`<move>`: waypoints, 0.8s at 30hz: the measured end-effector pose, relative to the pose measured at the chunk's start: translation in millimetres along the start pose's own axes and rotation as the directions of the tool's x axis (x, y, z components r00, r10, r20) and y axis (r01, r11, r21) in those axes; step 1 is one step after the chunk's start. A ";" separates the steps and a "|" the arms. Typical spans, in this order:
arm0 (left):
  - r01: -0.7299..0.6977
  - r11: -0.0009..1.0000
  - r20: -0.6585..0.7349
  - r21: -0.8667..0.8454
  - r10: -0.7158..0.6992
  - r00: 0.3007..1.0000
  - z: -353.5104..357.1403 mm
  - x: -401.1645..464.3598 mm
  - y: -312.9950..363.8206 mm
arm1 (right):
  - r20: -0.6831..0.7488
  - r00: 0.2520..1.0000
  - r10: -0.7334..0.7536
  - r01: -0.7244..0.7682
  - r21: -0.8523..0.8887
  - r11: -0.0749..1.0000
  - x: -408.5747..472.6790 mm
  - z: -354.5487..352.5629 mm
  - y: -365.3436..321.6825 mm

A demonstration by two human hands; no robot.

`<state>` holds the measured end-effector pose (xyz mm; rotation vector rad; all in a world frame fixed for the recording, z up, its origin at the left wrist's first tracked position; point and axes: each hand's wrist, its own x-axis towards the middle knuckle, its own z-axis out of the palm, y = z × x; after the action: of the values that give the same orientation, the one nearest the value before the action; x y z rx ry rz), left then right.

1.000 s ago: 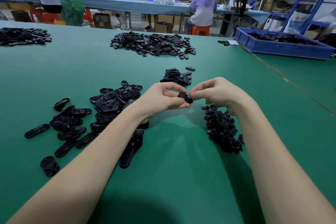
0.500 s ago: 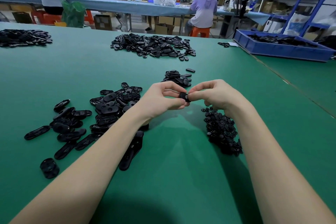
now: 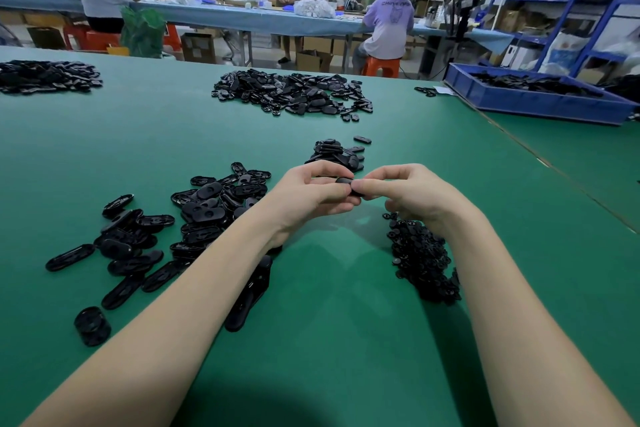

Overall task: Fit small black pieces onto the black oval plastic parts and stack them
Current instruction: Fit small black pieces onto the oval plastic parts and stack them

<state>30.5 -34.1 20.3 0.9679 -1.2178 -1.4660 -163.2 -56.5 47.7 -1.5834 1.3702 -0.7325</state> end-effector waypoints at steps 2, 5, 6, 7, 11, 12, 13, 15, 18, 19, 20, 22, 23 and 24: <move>0.003 0.997 -0.039 0.076 0.000 0.999 0.1 1.2 -0.6 | 0.005 0.999 -0.034 0.035 -0.042 0.999 0.5 1.7 -0.6; 0.014 0.986 -0.086 0.165 0.000 0.996 -1.4 1.9 -1.1 | -0.015 0.998 -0.067 0.064 -0.124 0.990 3.2 5.7 -2.7; 0.014 0.981 -0.098 0.194 0.005 0.995 -1.6 1.7 -1.4 | -0.032 0.997 -0.074 0.069 -0.143 0.987 4.4 7.8 -3.1; 0.011 0.974 -0.108 0.227 0.014 0.994 -1.5 1.3 -1.6 | -0.051 0.996 -0.079 0.070 -0.161 0.984 5.2 10.0 -3.2; -0.006 0.966 -0.136 0.260 0.043 0.990 -0.5 0.7 -3.2 | -0.096 0.990 -0.099 0.080 -0.184 0.980 7.9 16.2 0.7; -0.010 0.964 -0.148 0.265 0.051 0.988 -0.4 0.8 -3.1 | -0.103 0.988 -0.114 0.095 -0.171 0.981 8.6 17.5 2.7; -0.013 0.962 -0.163 0.273 0.060 0.985 -0.4 1.3 -2.8 | -0.112 0.985 -0.132 0.114 -0.151 0.982 9.1 19.2 4.7; -0.020 0.961 -0.201 0.275 0.078 0.977 0.2 2.8 -2.7 | -0.139 0.976 -0.166 0.155 -0.084 0.984 9.7 24.1 9.2; -0.027 0.964 -0.252 0.264 0.096 0.963 1.5 5.0 -3.6 | -0.172 0.970 -0.174 0.185 0.052 0.981 11.0 33.6 14.6; -0.026 0.961 -0.264 0.275 0.101 0.959 1.9 5.5 -4.1 | -0.180 0.969 -0.169 0.186 0.082 0.979 11.4 36.1 15.4; -0.023 0.957 -0.275 0.288 0.106 0.955 2.4 5.8 -4.6 | -0.187 0.969 -0.164 0.185 0.102 0.977 11.8 37.9 15.8; -0.013 0.951 -0.294 0.309 0.108 0.950 3.5 6.7 -4.8 | -0.195 0.968 -0.158 0.184 0.122 0.975 11.9 39.1 16.0; -0.004 0.947 -0.299 0.322 0.106 0.948 3.7 7.1 -4.7 | -0.198 0.967 -0.158 0.185 0.127 0.974 11.9 38.9 16.1; 0.005 0.941 -0.301 0.338 0.103 0.948 4.1 7.2 -4.8 | -0.199 0.967 -0.159 0.187 0.131 0.974 11.7 38.6 16.4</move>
<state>24.1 -40.1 16.4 1.3352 -1.2626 -1.0287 -134.4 -58.3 15.1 -1.5599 1.2860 -1.0892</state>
